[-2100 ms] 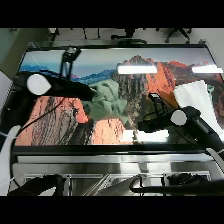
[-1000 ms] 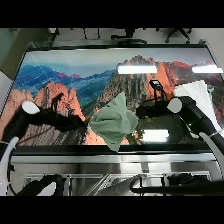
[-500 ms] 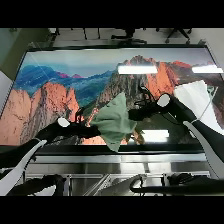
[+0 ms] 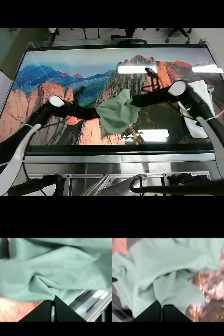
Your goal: Fold the shirts.
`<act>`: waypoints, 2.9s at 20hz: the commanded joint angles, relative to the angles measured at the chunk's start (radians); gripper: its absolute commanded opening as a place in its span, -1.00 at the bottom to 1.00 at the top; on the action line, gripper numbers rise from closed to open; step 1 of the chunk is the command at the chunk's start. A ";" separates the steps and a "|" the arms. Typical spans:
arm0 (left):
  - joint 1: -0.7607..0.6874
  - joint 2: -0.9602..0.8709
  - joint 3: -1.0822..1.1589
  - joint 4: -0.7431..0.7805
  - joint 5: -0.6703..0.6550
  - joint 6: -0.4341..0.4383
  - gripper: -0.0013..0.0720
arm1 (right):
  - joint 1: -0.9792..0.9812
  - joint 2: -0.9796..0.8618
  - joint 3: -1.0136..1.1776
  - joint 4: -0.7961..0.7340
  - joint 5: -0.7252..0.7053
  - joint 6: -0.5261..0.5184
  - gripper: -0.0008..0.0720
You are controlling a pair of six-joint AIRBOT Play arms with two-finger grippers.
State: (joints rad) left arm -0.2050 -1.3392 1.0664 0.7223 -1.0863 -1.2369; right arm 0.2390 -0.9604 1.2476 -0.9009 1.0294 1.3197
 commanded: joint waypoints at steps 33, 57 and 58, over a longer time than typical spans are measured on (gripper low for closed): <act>0.143 -0.129 0.341 0.300 -0.348 -0.124 0.92 | -0.040 -0.164 0.166 -0.231 0.128 0.029 0.69; 0.092 -0.048 -0.304 0.299 0.172 -0.069 0.26 | -0.037 -0.279 -0.332 0.244 0.060 -0.243 -0.42; 0.092 -0.048 -0.290 0.299 0.173 -0.069 -0.31 | -0.038 -0.273 -0.327 0.252 0.070 -0.259 -0.76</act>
State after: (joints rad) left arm -0.1085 -1.3766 0.7650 1.0138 -0.9493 -1.3048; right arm 0.2012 -1.2163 0.9161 -0.7380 1.0901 1.1362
